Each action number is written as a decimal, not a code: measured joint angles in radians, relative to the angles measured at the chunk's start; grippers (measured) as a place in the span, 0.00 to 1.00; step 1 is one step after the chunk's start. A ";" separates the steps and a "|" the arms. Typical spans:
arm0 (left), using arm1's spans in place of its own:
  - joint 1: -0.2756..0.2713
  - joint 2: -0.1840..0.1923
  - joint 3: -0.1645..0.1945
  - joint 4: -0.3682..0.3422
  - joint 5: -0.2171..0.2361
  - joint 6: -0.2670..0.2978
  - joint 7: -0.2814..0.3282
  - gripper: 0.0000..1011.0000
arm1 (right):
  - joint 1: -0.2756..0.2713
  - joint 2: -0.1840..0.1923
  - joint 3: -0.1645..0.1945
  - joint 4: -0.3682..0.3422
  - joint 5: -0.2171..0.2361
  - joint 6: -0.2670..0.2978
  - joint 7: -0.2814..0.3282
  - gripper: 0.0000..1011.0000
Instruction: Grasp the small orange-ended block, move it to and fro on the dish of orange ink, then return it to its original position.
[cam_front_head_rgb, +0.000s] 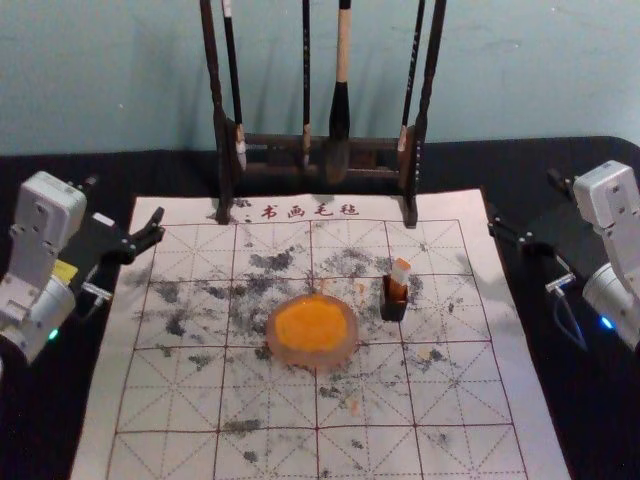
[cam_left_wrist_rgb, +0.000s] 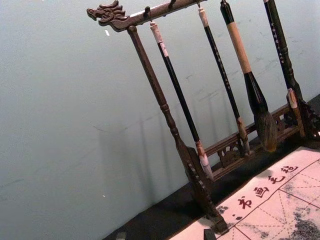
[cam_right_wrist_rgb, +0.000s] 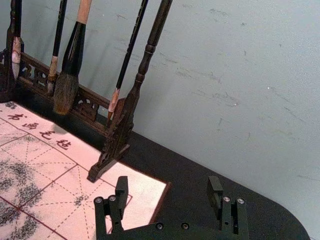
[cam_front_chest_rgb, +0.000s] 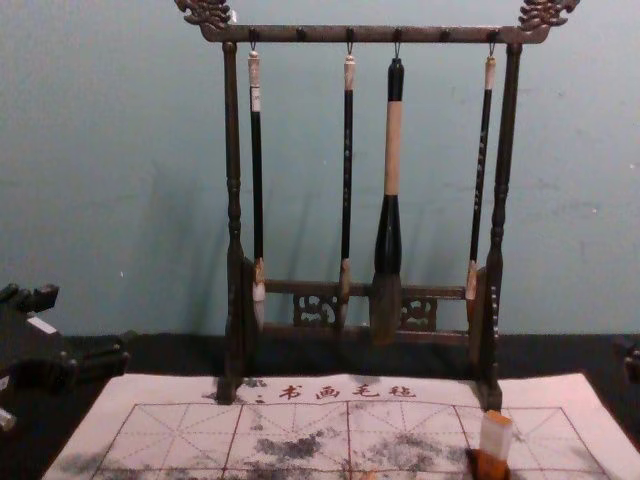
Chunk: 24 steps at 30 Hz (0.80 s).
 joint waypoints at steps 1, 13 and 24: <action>0.000 0.000 0.000 0.000 0.000 0.000 0.000 0.99 | 0.000 0.000 0.000 0.000 0.000 0.000 0.000 0.99; 0.000 0.000 0.000 0.000 0.000 0.000 0.000 0.99 | 0.000 0.000 0.000 0.000 0.000 0.000 0.000 0.99; 0.000 0.000 0.000 0.000 0.000 0.000 0.000 0.99 | 0.000 0.000 0.000 0.000 0.000 0.000 0.000 0.99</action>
